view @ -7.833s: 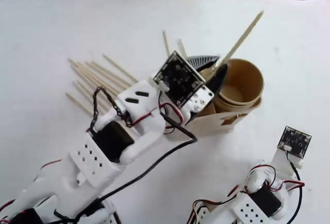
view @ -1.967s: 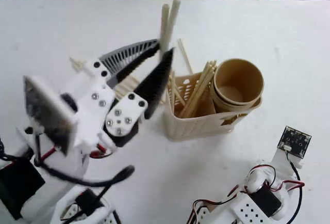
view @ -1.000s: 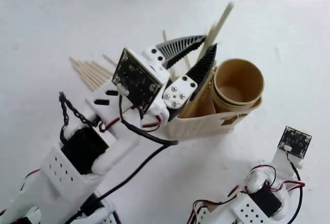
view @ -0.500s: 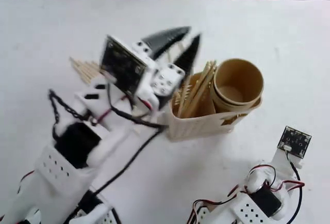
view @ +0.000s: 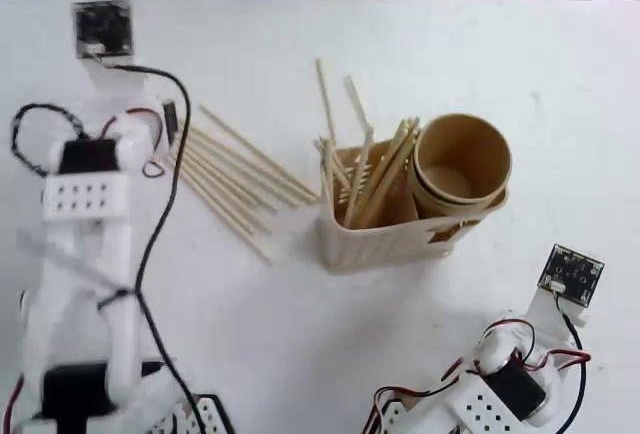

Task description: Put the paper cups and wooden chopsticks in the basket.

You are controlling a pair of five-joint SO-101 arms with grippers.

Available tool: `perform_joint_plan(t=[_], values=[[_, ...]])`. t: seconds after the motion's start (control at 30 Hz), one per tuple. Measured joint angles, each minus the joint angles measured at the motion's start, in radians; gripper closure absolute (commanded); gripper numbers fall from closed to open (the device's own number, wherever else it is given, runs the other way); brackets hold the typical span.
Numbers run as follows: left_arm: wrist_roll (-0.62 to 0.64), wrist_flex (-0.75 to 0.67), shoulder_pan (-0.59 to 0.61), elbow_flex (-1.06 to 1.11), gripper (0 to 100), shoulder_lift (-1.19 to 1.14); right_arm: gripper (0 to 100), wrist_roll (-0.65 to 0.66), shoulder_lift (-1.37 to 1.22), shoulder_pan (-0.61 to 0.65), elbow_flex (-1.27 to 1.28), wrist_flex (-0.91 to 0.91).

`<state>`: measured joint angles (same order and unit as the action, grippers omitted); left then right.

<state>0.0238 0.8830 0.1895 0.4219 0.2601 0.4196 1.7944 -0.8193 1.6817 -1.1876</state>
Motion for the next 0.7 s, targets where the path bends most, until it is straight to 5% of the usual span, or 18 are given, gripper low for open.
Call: perform_joint_plan(t=[0.33,0.5,0.7], values=[[0.186,0.066,0.005,-0.101,80,-0.47,97.9,0.0,0.0,0.0,0.0,0.0],[0.334,0.069,0.005,-0.163,80,-0.569,97.9,0.0,0.0,0.0,0.0,0.0],[0.364,0.069,0.005,-0.192,80,-0.605,97.9,0.0,0.0,0.0,0.0,0.0]])
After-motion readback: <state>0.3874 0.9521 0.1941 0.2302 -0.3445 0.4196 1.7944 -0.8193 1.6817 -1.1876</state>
